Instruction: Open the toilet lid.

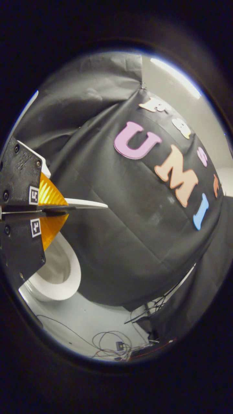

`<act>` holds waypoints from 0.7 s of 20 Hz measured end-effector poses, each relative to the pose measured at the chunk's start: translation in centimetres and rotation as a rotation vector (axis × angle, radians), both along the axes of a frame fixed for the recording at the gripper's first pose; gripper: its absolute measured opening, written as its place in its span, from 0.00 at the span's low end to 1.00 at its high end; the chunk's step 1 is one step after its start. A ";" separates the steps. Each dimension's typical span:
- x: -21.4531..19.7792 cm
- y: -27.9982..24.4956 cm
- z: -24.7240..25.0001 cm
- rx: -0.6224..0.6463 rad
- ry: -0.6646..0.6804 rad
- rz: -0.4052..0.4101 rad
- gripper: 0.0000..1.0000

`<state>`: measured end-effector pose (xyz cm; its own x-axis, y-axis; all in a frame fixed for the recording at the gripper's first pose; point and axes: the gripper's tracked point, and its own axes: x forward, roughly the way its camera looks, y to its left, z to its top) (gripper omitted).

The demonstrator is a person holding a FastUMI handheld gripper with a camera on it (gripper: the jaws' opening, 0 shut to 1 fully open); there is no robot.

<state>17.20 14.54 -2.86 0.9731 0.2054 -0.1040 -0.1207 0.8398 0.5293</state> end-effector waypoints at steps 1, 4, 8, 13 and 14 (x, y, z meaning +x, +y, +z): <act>-0.2 0.8 0.5 -0.028 -0.001 0.004 0.01; -0.5 2.8 1.6 -0.107 -0.008 0.021 0.01; -1.0 5.7 2.9 -0.202 -0.022 0.051 0.02; -1.7 9.6 4.0 -0.297 -0.049 0.078 0.02; -1.8 10.6 4.2 -0.324 -0.055 0.085 0.02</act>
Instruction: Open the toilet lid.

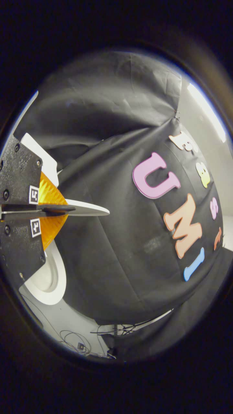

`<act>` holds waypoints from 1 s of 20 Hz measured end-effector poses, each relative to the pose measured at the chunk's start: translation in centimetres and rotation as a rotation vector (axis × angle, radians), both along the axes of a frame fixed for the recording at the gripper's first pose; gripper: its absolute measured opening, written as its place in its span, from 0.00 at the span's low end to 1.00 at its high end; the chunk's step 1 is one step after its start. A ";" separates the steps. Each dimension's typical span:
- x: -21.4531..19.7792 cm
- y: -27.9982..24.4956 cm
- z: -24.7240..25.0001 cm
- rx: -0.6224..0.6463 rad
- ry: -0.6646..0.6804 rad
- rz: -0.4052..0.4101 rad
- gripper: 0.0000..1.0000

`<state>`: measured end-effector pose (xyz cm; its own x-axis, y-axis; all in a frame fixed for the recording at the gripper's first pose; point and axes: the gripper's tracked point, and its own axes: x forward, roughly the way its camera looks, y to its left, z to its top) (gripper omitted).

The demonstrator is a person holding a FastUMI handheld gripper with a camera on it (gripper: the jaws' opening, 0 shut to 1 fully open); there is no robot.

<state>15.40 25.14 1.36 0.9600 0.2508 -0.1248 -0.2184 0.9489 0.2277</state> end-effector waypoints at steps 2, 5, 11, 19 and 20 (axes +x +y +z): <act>-0.2 2.0 0.4 -0.072 -0.006 0.017 0.02; -0.5 4.9 0.9 -0.190 -0.028 0.047 0.03; -1.0 9.7 0.9 -0.281 -0.068 0.093 0.04; -1.3 15.2 -0.2 -0.322 -0.101 0.173 0.06; -1.2 15.9 -0.5 -0.342 -0.104 0.183 0.06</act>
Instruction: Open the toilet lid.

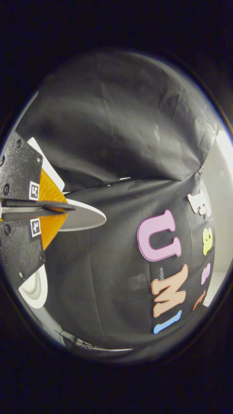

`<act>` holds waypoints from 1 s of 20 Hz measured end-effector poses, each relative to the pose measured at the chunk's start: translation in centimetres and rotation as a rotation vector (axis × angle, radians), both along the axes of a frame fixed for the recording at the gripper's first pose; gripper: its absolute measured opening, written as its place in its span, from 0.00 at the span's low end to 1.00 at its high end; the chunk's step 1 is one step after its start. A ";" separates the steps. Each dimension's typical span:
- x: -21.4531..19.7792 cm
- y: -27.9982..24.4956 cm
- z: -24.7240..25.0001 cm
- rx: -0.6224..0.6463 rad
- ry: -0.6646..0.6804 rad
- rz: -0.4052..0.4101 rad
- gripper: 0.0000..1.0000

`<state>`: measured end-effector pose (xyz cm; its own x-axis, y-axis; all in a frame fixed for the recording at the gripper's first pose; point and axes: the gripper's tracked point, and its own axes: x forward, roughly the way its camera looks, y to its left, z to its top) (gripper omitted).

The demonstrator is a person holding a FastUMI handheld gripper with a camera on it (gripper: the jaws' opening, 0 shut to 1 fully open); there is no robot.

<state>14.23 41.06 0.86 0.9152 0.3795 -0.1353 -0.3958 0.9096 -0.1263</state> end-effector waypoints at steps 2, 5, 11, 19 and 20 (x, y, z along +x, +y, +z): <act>-0.1 1.1 -0.2 -0.046 -0.007 0.016 0.07; -0.5 2.3 -0.7 -0.069 -0.006 0.032 0.07; -0.7 5.6 -2.1 -0.099 0.014 0.078 0.07; -1.2 8.8 -3.7 -0.130 0.044 0.132 0.07; -1.1 9.0 -3.7 -0.128 0.044 0.135 0.07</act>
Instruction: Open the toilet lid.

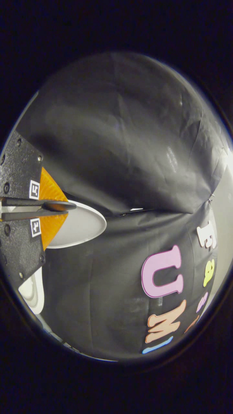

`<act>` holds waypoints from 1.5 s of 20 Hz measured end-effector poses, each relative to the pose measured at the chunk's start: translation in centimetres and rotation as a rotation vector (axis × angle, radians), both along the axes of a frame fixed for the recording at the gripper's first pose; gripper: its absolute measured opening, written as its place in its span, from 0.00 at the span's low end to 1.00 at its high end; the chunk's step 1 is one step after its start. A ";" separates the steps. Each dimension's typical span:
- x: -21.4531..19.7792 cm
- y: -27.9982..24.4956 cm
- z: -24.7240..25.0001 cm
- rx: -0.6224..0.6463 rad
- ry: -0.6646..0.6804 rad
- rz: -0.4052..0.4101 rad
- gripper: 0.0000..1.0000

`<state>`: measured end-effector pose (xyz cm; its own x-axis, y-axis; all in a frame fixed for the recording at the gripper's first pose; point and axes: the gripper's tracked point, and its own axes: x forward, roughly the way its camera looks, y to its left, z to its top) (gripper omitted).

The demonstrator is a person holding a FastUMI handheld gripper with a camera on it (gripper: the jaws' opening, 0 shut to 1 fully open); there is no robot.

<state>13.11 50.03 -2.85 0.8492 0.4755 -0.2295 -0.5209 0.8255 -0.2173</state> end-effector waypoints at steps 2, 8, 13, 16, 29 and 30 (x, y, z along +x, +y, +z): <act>0.0 -0.3 0.1 0.002 -0.005 0.000 0.07; 0.5 -2.6 1.2 0.013 -0.024 -0.094 0.41; 0.9 -4.4 2.3 -0.028 -0.042 -0.113 0.80; 1.1 -4.7 2.4 -0.028 -0.045 -0.086 0.96; -2.1 -3.0 7.0 0.169 -0.077 0.086 0.96; -2.3 -3.8 8.0 0.182 -0.104 0.069 0.96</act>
<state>10.83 46.26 5.19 0.8280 0.5587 -0.0476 -0.5599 0.8193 -0.1238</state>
